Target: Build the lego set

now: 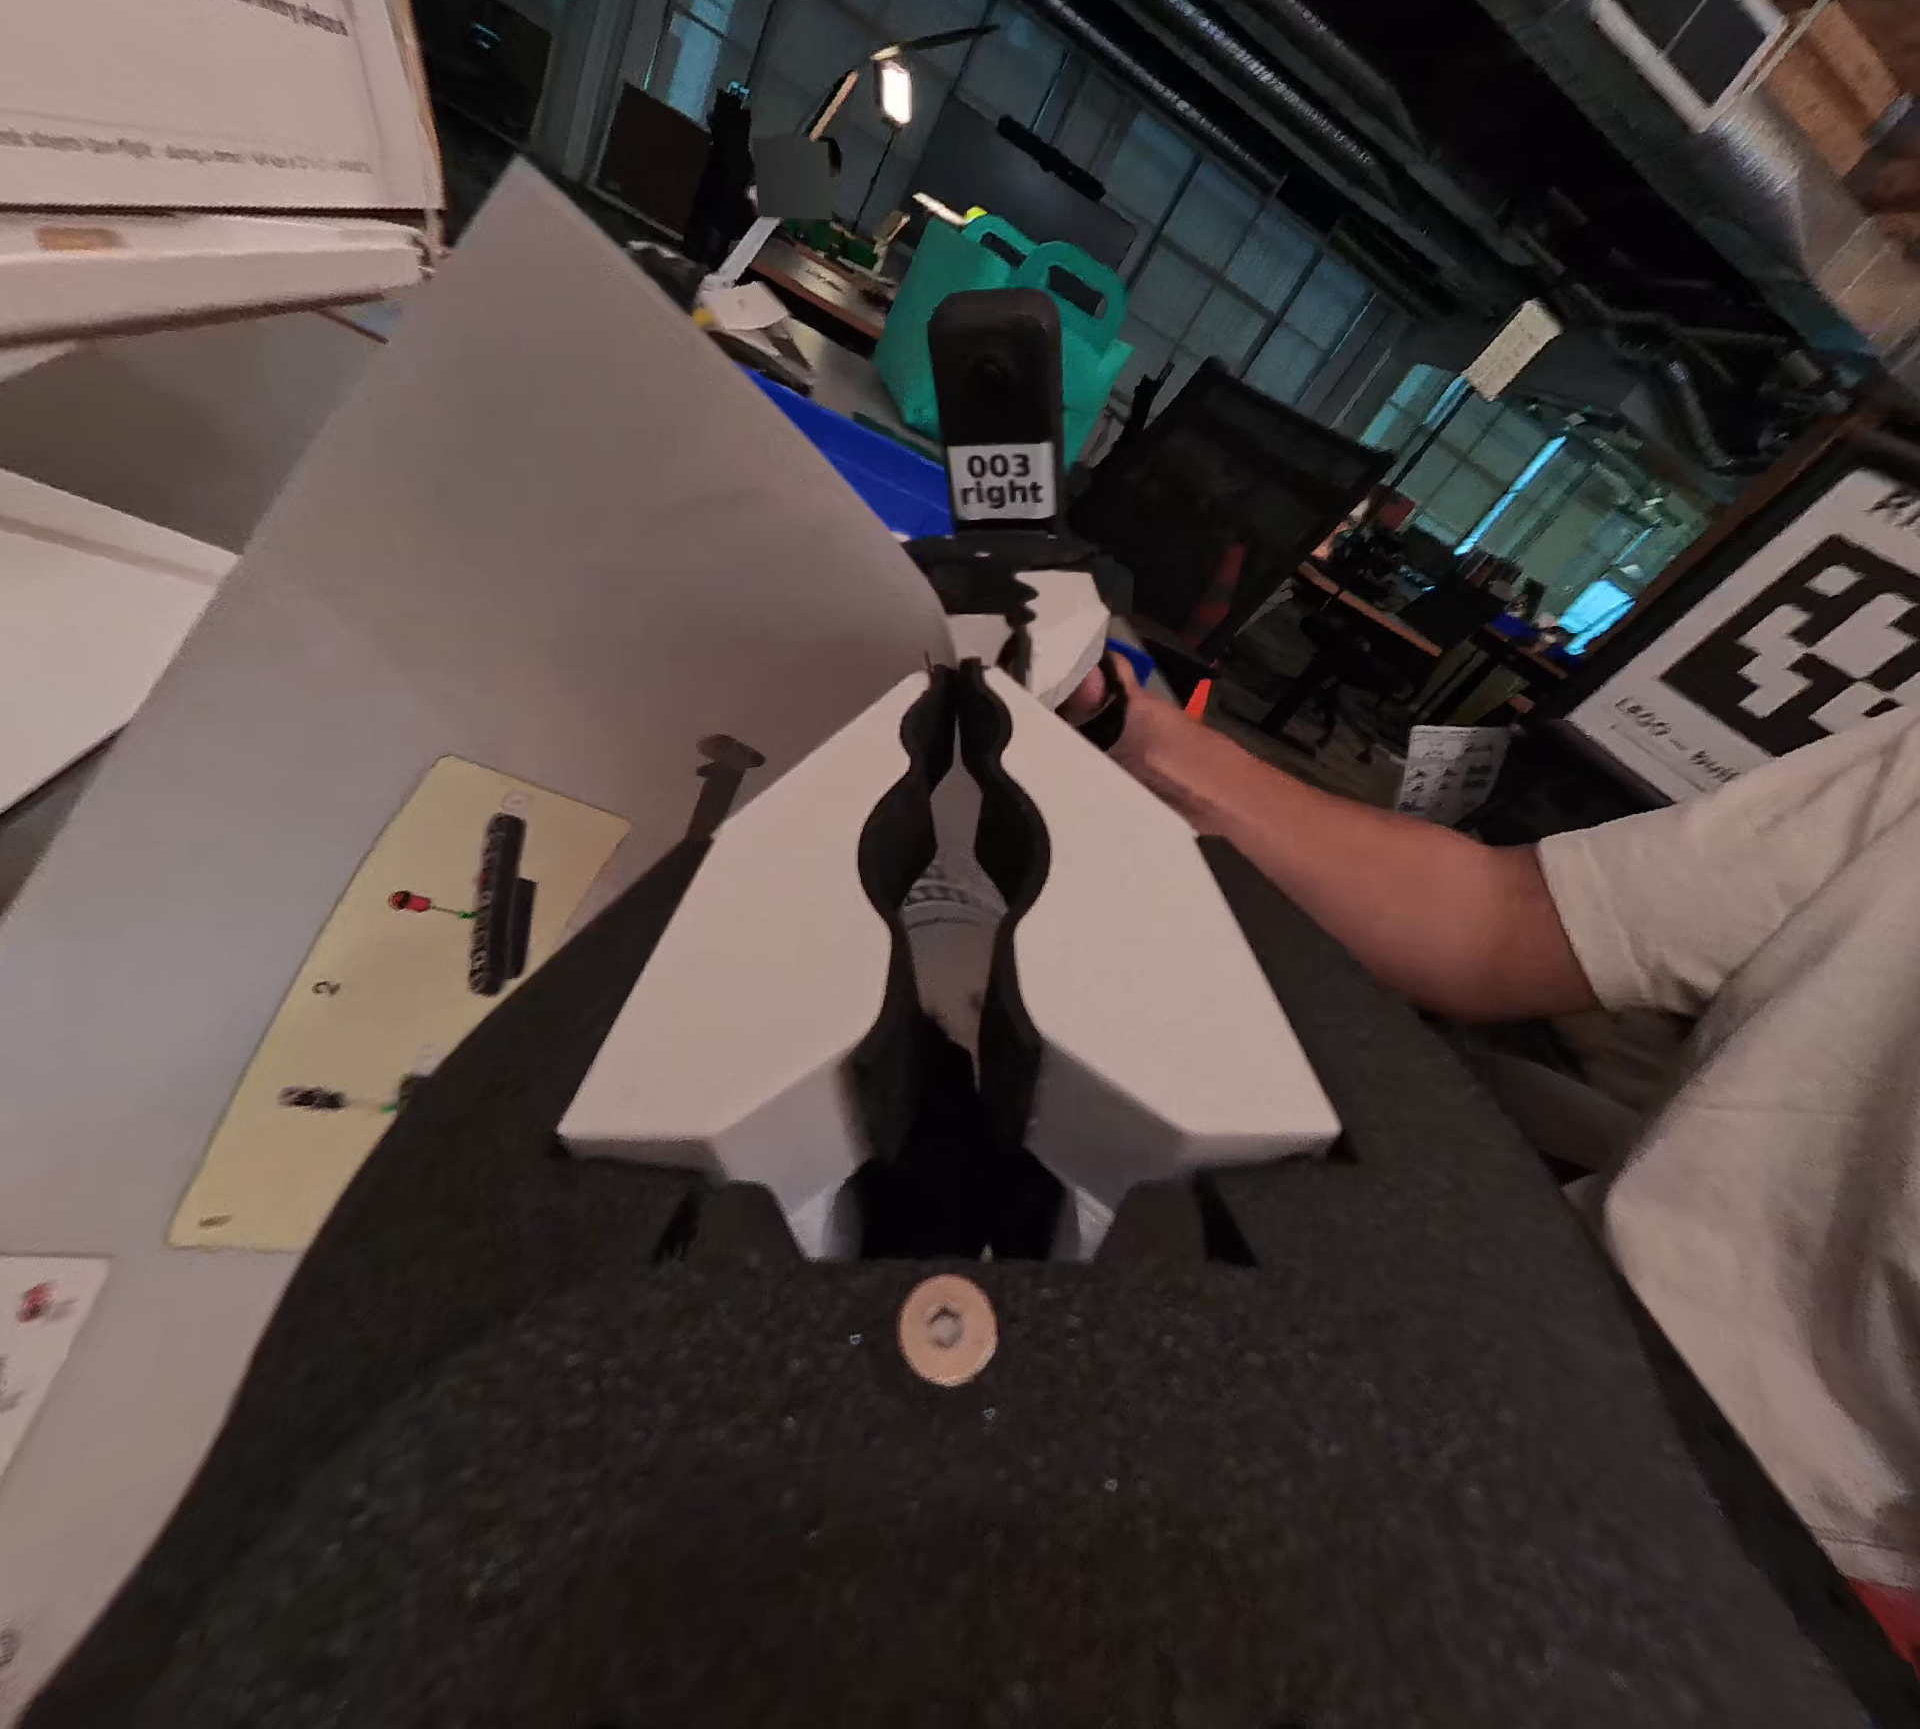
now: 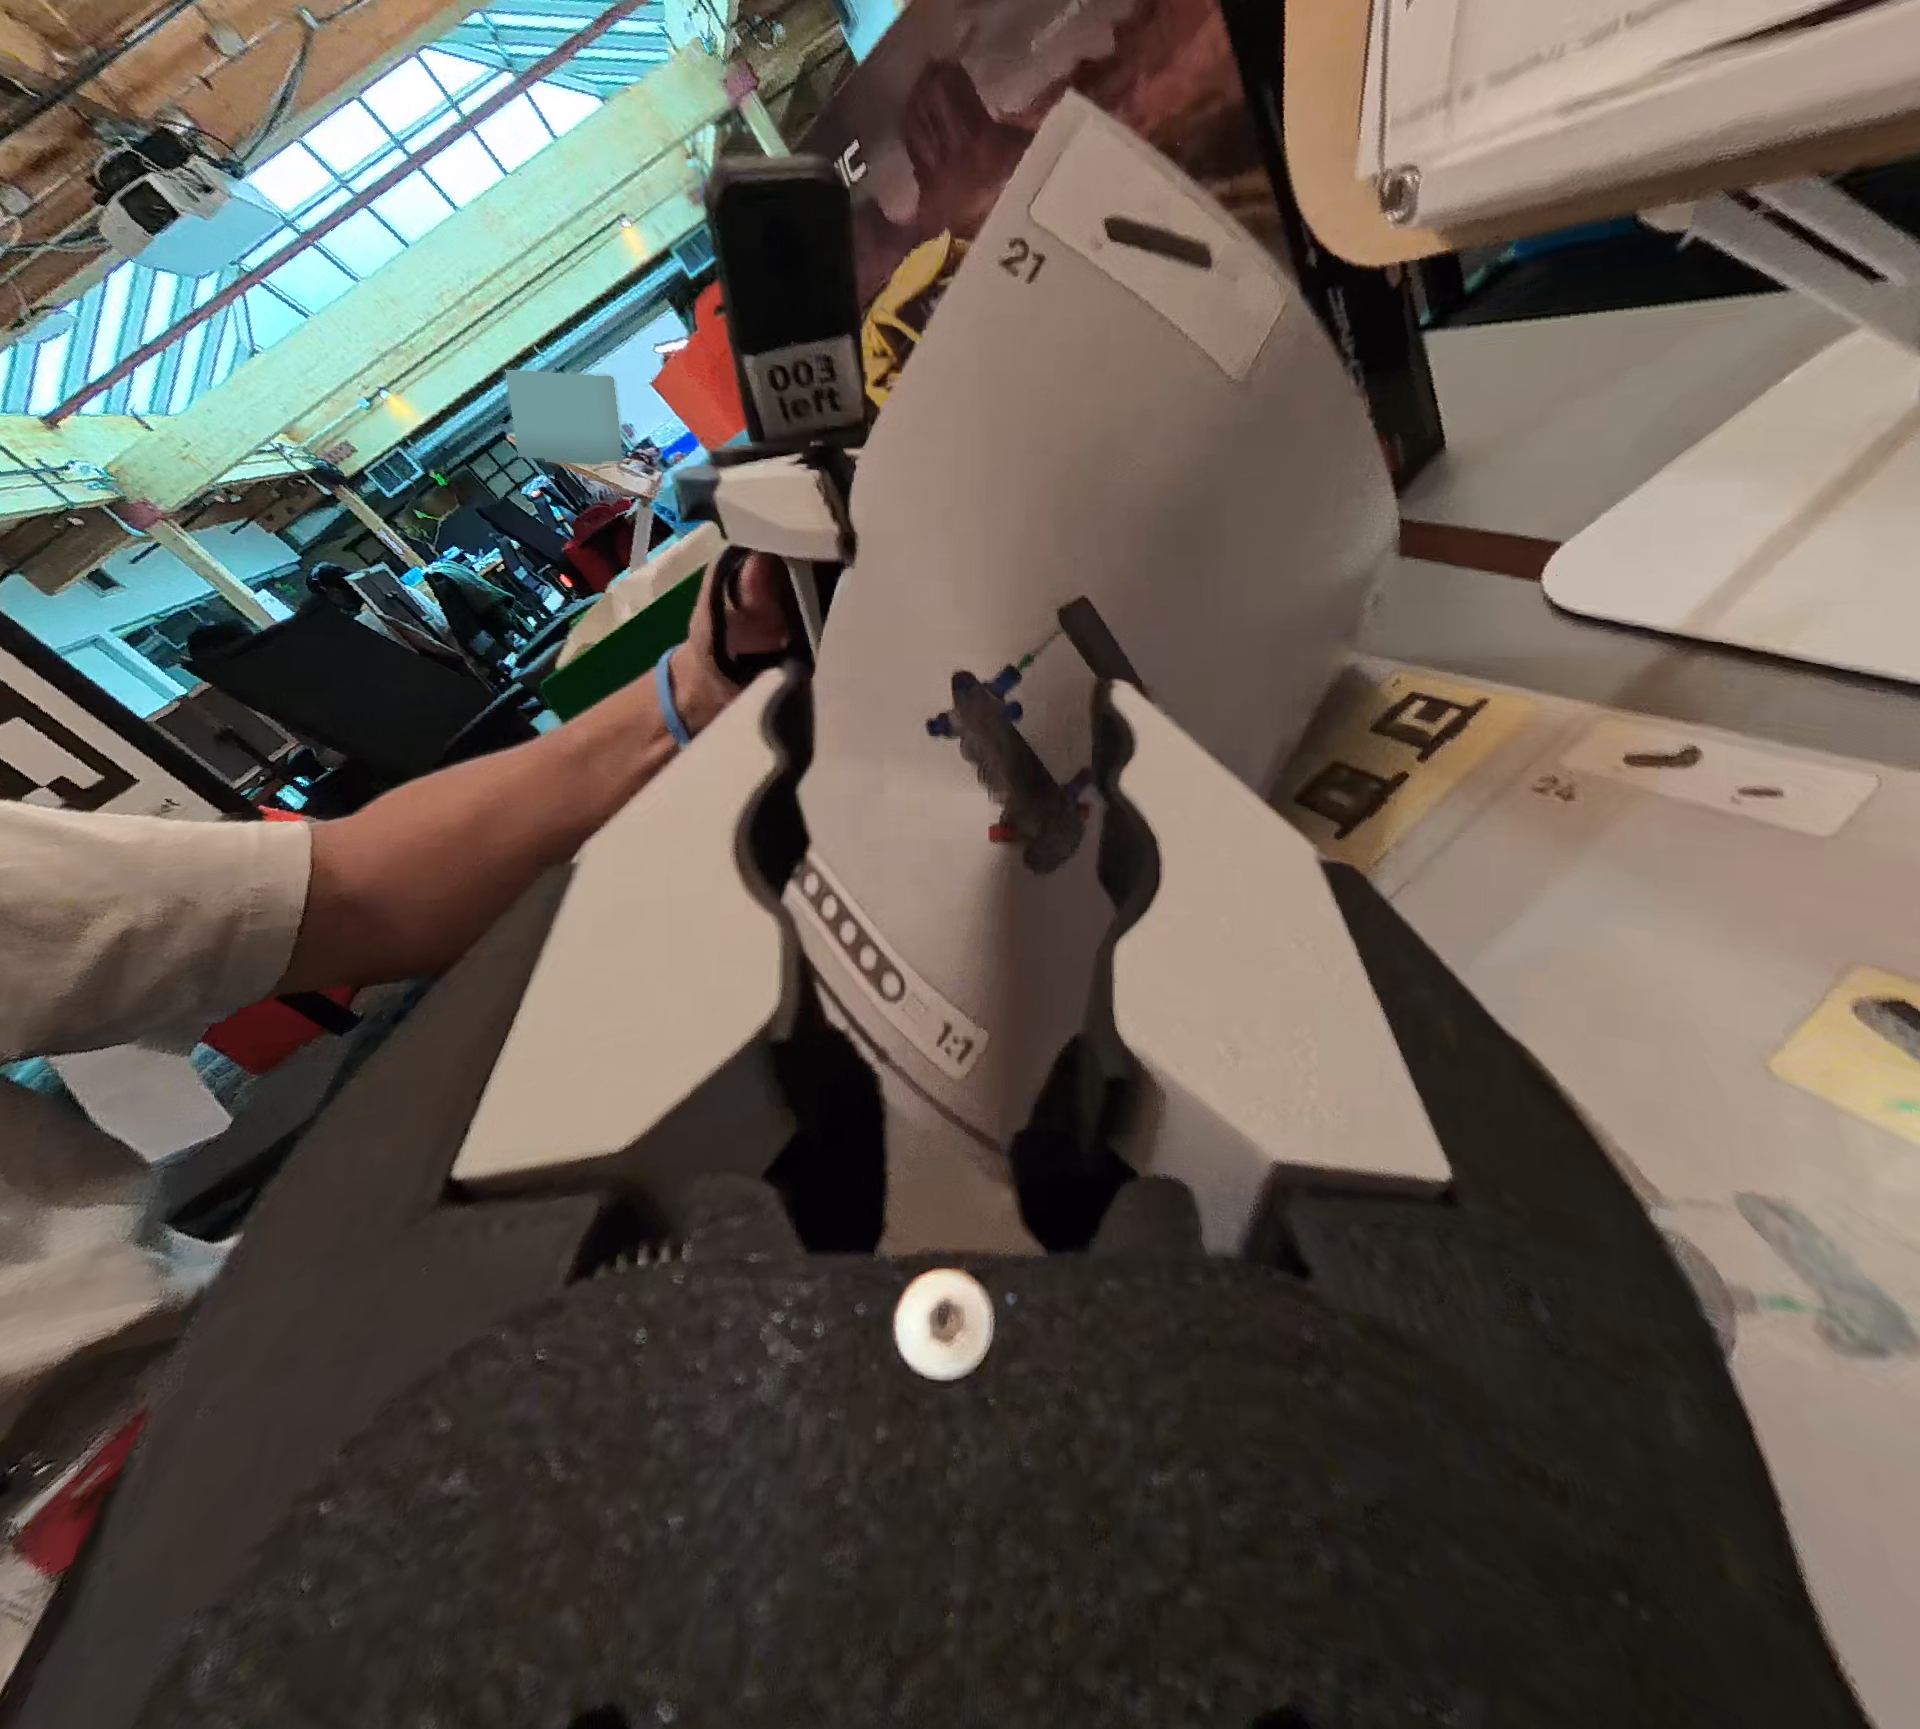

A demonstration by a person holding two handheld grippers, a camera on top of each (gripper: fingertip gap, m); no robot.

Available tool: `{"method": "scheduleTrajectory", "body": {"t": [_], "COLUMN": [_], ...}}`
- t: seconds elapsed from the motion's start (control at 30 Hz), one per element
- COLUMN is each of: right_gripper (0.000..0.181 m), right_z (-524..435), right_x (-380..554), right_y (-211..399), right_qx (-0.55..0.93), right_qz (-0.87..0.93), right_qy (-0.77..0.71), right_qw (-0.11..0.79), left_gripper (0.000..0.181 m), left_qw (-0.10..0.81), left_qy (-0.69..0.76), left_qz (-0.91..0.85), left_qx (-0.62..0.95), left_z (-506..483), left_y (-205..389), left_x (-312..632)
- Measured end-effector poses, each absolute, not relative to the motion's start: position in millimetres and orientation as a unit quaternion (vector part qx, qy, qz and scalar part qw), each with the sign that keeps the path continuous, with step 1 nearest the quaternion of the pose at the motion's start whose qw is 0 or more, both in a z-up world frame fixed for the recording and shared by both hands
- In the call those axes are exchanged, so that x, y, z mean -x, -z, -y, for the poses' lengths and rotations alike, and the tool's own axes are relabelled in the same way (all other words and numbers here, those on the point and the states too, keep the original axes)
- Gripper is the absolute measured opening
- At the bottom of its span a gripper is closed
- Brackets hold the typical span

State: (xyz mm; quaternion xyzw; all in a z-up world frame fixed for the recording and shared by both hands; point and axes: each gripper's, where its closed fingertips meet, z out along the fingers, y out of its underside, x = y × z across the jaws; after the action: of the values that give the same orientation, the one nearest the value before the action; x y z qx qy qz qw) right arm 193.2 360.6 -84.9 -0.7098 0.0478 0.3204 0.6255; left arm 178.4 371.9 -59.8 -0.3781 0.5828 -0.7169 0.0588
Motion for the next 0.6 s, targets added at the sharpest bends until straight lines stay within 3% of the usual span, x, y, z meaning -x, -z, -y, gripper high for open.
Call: {"method": "scheduleTrajectory", "body": {"t": [0.13,0.27,0.6], "right_gripper": [0.067,0.043,0.028], "right_z": [-371,-375,-363], "right_x": [-182,-180,-190], "right_y": [88,97,86], "right_qx": [0.719,0.737,0.709], "right_qz": [-0.011,-0.008,-0.019], "right_qy": [-0.286,-0.277,-0.314], "right_qw": [0.634,0.617,0.631], "left_gripper": [0.000,0.000,0.000], "left_qw": [-0.004,-0.024,-0.002], "left_qy": [0.750,0.762,0.748], "left_qz": [-0.540,-0.513,-0.532], "left_qx": [0.382,0.395,0.396], "left_z": [-356,-347,-352], "left_y": [64,71,69], "left_x": [-182,-188,-190]}}
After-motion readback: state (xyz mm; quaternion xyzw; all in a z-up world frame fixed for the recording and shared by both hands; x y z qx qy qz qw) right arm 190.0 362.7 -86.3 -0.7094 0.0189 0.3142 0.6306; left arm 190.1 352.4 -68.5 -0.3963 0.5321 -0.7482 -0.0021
